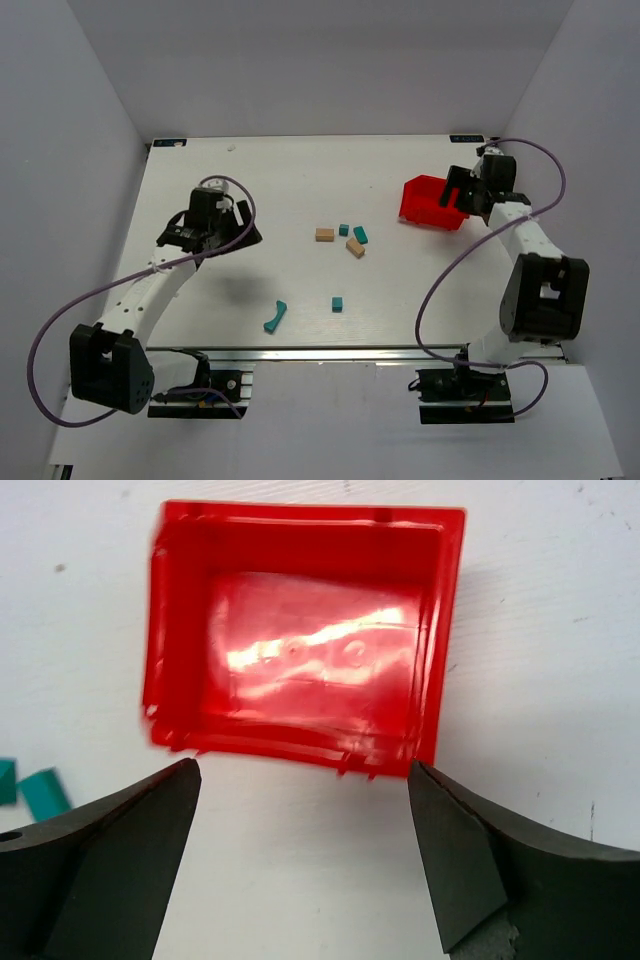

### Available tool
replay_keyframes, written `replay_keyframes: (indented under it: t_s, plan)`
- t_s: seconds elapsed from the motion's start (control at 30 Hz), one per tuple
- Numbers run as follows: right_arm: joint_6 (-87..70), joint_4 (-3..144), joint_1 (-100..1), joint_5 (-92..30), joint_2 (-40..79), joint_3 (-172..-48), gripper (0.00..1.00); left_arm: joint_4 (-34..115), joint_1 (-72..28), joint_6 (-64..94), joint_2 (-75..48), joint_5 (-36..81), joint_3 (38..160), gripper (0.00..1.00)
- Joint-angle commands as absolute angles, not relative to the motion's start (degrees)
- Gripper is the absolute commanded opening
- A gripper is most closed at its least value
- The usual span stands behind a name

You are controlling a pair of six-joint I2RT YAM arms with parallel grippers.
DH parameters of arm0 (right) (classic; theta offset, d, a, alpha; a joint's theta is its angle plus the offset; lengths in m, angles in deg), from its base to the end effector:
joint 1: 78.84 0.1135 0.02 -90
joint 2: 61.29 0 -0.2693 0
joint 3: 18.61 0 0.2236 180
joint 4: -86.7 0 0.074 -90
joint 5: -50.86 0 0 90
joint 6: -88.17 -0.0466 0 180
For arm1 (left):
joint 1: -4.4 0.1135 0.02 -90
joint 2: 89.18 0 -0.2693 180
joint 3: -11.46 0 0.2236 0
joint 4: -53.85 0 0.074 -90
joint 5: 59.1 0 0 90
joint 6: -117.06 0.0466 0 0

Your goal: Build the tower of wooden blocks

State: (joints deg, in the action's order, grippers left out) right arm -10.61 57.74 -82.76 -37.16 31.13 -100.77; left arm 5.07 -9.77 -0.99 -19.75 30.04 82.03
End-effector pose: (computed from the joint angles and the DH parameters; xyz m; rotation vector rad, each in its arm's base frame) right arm 0.3441 -0.0220 0.2665 0.2311 2.2443 0.0844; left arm 0.2230 -0.0570 0.2810 -0.2870 2.4164 -0.3566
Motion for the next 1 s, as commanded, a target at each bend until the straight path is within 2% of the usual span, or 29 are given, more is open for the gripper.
replay_keyframes:
  t_s: [0.0,0.07,0.23,0.27,0.5,0.77,0.97]
  plan:
    - [-12.29,58.21,-80.52,-35.45,23.89,-95.89,0.89,3.38,-12.38,1.13,-17.65,19.95,78.1,0.87]
    - [-12.72,56.9,-79.46,-37.19,20.38,-92.13,0.89,3.04,-15.35,1.66,-15.37,19.91,76.95,0.84]
    - [-14.92,55.31,-75.24,-38.7,13.08,-84.9,0.89,2.5,-20.9,2.01,-14.65,20.46,74.76,0.85]
    - [-15.1,54.44,-74.71,-38.7,11.41,-84.11,0.89,2.42,-23.0,1.93,-14.39,20.44,74.49,0.9]
    - [-15.1,52.76,-70.75,-42.12,6.83,-81.56,0.9,-1.44,-31.37,-1.5,-11.31,27.55,72.64,0.92]
    - [-15.45,51.53,-68.64,-45.99,6.3,-81.73,0.89,-4.52,-37.43,-5.45,-5.08,36.87,76.59,0.81]
    - [-15.8,50.91,-68.2,-47.75,5.16,-81.82,0.89,-3.65,-39.28,-7.21,-3.15,38.11,76.95,0.73]
